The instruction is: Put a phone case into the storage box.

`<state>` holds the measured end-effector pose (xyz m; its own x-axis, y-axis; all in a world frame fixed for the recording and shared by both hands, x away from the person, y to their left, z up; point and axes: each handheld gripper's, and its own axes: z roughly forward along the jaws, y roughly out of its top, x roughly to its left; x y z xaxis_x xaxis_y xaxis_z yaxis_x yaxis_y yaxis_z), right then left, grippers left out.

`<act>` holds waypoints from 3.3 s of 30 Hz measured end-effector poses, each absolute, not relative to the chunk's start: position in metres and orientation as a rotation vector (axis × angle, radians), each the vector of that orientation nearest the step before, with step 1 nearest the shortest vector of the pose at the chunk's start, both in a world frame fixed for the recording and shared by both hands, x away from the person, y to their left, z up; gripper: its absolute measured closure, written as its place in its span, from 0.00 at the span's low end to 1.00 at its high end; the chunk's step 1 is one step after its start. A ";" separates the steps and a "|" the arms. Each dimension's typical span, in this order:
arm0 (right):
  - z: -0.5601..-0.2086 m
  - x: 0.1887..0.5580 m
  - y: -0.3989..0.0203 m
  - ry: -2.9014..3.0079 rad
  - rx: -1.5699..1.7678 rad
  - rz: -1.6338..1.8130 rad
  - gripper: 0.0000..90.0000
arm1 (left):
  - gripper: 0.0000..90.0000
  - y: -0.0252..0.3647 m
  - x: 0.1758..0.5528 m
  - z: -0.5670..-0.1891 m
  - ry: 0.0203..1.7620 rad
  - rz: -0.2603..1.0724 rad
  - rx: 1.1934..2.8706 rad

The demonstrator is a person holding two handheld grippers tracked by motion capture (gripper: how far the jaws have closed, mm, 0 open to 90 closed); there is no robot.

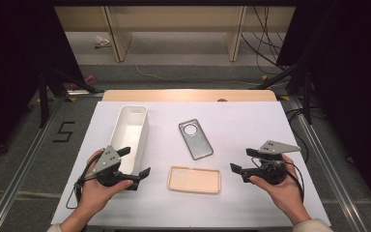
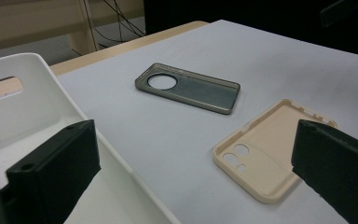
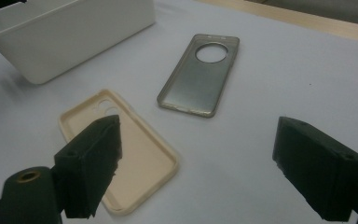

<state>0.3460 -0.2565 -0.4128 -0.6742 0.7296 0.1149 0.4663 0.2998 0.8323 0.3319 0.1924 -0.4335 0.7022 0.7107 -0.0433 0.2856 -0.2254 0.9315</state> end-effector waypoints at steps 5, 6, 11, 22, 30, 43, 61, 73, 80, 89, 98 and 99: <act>-0.414 0.349 -0.254 2.289 1.091 1.310 0.19 | 0.01 0.192 0.332 -0.434 0.785 0.480 1.807; -0.414 0.351 -0.253 2.292 1.095 1.310 0.21 | 0.01 0.192 0.332 -0.434 0.786 0.480 1.805; -0.416 0.362 -0.246 2.292 1.101 1.259 0.49 | 0.01 0.191 0.332 -0.433 0.785 0.482 1.803; -0.436 0.418 -0.219 2.445 1.201 0.978 1.00 | 0.01 0.191 0.332 -0.434 0.785 0.479 1.803; -0.450 0.446 -0.199 2.475 1.263 0.893 1.00 | 0.01 0.192 0.332 -0.434 0.786 0.482 1.803; -0.469 0.468 -0.178 2.503 1.298 0.803 1.00 | 0.01 0.192 0.332 -0.434 0.782 0.477 1.805; -0.472 0.460 -0.156 2.573 1.225 0.772 1.00 | 0.01 0.192 0.331 -0.434 0.780 0.476 1.803; -0.472 0.455 -0.146 2.607 1.187 0.770 1.00 | 0.01 0.191 0.331 -0.434 0.777 0.475 1.803; -0.471 0.455 -0.146 2.607 1.154 0.754 0.98 | 0.01 0.191 0.331 -0.434 0.777 0.475 1.803; -0.449 0.451 -0.140 2.578 0.757 0.614 0.51 | 0.01 0.191 0.330 -0.434 0.774 0.473 1.802; -0.437 0.450 -0.123 2.636 0.496 0.524 0.31 | 0.01 0.190 0.330 -0.434 0.772 0.471 1.804; -0.437 0.450 -0.122 2.646 0.482 0.512 0.30 | 0.01 0.190 0.330 -0.434 0.772 0.472 1.804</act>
